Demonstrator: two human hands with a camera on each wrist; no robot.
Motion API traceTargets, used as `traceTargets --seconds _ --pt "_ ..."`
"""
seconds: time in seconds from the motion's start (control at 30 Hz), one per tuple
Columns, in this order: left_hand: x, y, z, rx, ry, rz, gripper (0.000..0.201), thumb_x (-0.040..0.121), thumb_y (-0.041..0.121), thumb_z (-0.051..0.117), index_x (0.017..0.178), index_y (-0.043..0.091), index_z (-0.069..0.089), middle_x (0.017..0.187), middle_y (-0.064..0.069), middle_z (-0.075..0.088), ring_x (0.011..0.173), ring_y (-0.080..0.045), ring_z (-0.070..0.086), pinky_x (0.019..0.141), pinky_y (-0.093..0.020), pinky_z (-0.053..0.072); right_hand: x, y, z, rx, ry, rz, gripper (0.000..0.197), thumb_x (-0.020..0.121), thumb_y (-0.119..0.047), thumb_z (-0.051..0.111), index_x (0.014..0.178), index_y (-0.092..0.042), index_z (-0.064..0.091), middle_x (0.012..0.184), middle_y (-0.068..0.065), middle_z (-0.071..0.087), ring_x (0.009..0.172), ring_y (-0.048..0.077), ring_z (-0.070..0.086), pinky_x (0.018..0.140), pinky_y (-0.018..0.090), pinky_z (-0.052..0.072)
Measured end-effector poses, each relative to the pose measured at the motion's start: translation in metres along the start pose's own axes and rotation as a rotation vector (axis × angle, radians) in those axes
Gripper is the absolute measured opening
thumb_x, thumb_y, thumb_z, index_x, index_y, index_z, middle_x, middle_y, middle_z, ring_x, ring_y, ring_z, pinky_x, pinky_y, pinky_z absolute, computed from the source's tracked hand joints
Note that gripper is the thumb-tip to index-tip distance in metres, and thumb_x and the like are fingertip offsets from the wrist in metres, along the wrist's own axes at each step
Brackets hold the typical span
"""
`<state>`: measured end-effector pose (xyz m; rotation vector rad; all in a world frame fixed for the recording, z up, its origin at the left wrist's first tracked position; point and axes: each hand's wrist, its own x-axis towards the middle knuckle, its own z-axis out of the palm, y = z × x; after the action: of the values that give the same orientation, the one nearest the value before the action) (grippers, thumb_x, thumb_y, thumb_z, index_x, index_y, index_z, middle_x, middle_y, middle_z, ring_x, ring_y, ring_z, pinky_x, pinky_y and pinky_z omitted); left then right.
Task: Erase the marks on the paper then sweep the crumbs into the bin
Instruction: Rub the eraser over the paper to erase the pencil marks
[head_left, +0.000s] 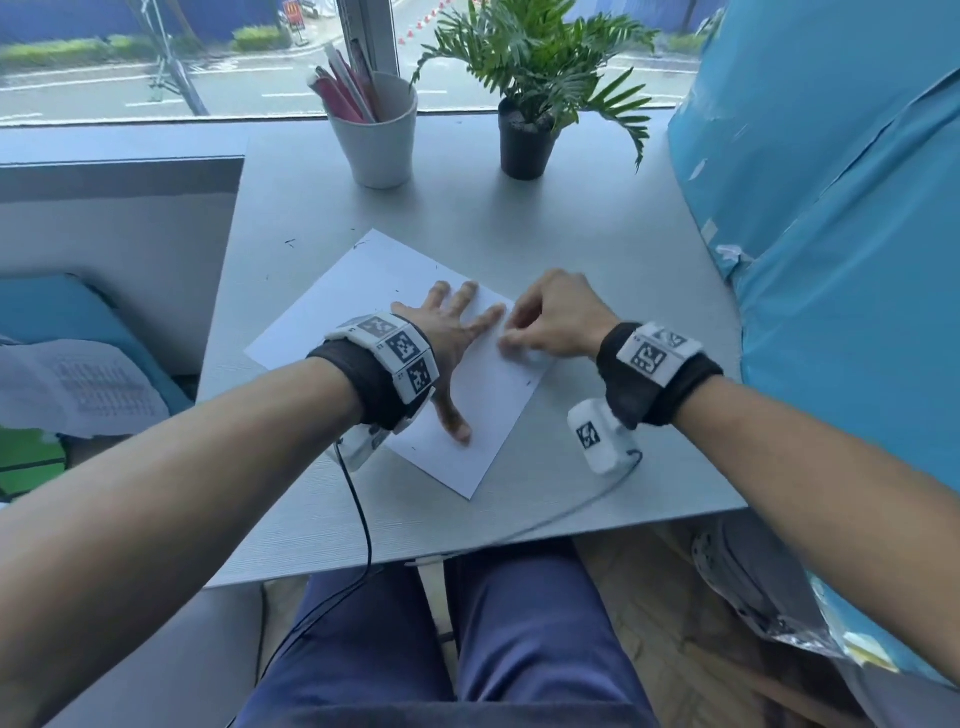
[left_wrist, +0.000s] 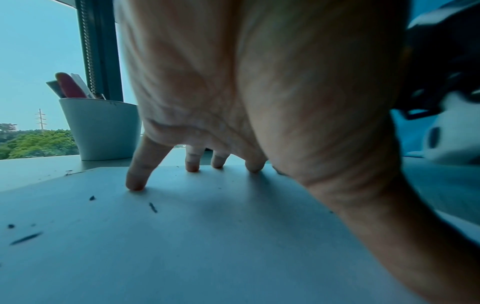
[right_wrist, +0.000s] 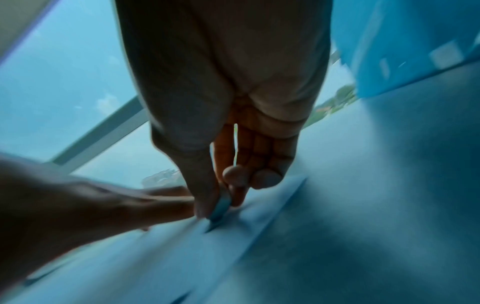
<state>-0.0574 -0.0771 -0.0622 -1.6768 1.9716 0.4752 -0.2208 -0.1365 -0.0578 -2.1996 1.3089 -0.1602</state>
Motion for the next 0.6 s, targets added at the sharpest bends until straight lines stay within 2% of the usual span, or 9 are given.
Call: traceTargets --seconds 0.1,0.17,0.23,0.3,0.37,0.47,0.5,0.6 --pt "-0.001 0.001 -0.002 0.0 -0.005 -0.007 0.166 0.027 0.079 0.083 0.15 0.043 -0.024 0.161 0.001 -0.026 0.149 -0.03 -0.016 0.107 -0.07 0.028 0.009 0.008 -0.008 0.044 0.097 0.078 0.016 0.07 -0.026 0.082 0.08 -0.014 0.079 0.076 -0.002 0.072 0.071 0.007 0.065 0.07 0.017 0.05" --pt "-0.001 0.001 -0.001 0.008 -0.011 -0.018 0.166 0.028 0.079 0.083 0.15 0.042 -0.024 0.161 0.001 -0.026 0.149 -0.03 -0.016 0.107 -0.07 0.029 0.001 0.001 0.001 0.001 0.026 0.005 0.014 0.069 -0.024 0.082 0.079 -0.014 0.078 0.072 -0.004 0.07 0.066 0.005 0.063 0.067 0.016 0.051" --pt "0.0 0.001 -0.001 0.013 -0.005 -0.013 0.167 0.027 0.079 0.083 0.15 0.041 -0.023 0.161 0.001 -0.026 0.149 -0.031 -0.016 0.106 -0.07 0.029 -0.002 0.0 0.003 -0.013 -0.024 -0.02 0.014 0.069 -0.024 0.082 0.079 -0.015 0.079 0.07 -0.005 0.071 0.062 0.002 0.062 0.061 0.011 0.048" --pt "-0.001 0.002 -0.002 0.007 0.0 -0.009 0.167 0.027 0.079 0.083 0.15 0.042 -0.023 0.162 0.001 -0.024 0.149 -0.031 -0.014 0.106 -0.07 0.03 0.006 0.009 -0.007 0.034 0.049 0.065 0.014 0.069 -0.026 0.082 0.078 -0.015 0.079 0.072 -0.004 0.072 0.066 0.004 0.063 0.059 0.008 0.045" --pt "-0.002 0.003 -0.004 0.016 0.002 -0.018 0.166 0.028 0.079 0.083 0.151 0.042 -0.023 0.162 0.0 -0.023 0.149 -0.031 -0.013 0.105 -0.07 0.031 0.008 0.01 -0.008 0.04 0.102 0.081 0.012 0.069 -0.025 0.081 0.076 -0.016 0.078 0.071 -0.004 0.072 0.066 0.005 0.064 0.059 0.009 0.047" --pt "-0.001 0.004 -0.005 0.031 -0.015 -0.03 0.165 0.028 0.079 0.083 0.15 0.043 -0.024 0.161 -0.001 -0.025 0.149 -0.032 -0.015 0.105 -0.07 0.031 -0.003 -0.001 0.003 -0.013 -0.008 -0.02 0.011 0.068 -0.022 0.081 0.076 -0.015 0.078 0.069 -0.005 0.07 0.062 0.003 0.062 0.063 0.014 0.05" --pt "-0.001 0.004 -0.005 0.031 -0.018 -0.026 0.165 0.028 0.079 0.083 0.149 0.044 -0.024 0.161 -0.001 -0.025 0.149 -0.032 -0.015 0.105 -0.07 0.031 -0.002 0.0 0.001 -0.012 -0.022 -0.005 0.012 0.068 -0.024 0.082 0.077 -0.016 0.078 0.07 -0.005 0.071 0.064 0.003 0.062 0.064 0.014 0.049" --pt "-0.003 0.004 -0.005 0.015 -0.008 -0.015 0.165 0.027 0.078 0.083 0.149 0.047 -0.023 0.162 -0.001 -0.023 0.149 -0.032 -0.014 0.104 -0.07 0.032 0.007 0.011 -0.01 0.034 0.072 0.091 0.015 0.069 -0.028 0.082 0.078 -0.016 0.079 0.073 -0.004 0.073 0.07 0.005 0.064 0.066 0.014 0.045"
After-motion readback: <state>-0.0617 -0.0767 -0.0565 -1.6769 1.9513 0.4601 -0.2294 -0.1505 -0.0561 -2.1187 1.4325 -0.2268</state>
